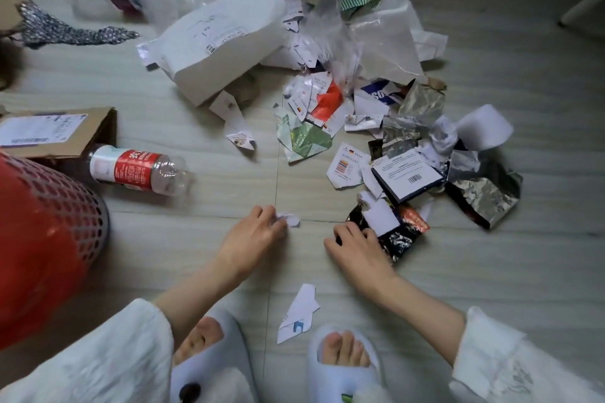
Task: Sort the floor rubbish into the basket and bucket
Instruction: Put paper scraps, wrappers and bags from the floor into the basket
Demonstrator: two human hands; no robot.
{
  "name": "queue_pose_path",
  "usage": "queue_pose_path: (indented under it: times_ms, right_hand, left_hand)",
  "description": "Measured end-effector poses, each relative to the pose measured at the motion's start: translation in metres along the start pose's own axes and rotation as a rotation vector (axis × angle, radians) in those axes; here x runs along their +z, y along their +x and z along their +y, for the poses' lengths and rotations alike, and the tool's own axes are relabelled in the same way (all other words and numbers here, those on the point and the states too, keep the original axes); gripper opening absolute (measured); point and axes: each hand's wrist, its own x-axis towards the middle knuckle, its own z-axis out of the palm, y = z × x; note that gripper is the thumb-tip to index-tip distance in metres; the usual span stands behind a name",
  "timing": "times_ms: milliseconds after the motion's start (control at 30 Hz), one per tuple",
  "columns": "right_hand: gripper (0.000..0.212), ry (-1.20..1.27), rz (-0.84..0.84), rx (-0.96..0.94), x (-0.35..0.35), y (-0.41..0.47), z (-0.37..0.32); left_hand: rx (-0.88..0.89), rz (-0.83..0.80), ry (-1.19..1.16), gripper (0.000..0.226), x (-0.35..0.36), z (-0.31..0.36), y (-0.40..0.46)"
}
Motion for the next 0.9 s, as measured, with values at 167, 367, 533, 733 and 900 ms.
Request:
queue_pose_path:
  times_ms: [167,367,533,733,900]
  right_hand:
    - [0.020,-0.049,0.138,-0.074,-0.002,0.008,0.008]
    - [0.038,0.060,0.010,-0.050,-0.009,0.003,0.008]
    - [0.010,0.329,0.133,0.020,-0.039,-0.006,0.001]
    - [0.009,0.658,0.334,0.227,-0.118,-0.017,-0.015]
    - [0.003,0.768,0.473,0.158,-0.196,-0.038,-0.035]
  left_hand:
    - [-0.217,-0.057,-0.208,0.010,0.001,-0.004,-0.013]
    - [-0.287,0.045,-0.388,0.011,0.000,-0.017,-0.025]
    - [-0.456,0.256,-0.630,0.013,-0.032,-0.014,-0.040]
    - [-0.442,0.395,-0.654,0.011,-0.088,-0.008,-0.065]
    - [-0.423,0.592,-0.608,0.007,-0.145,-0.017,-0.096]
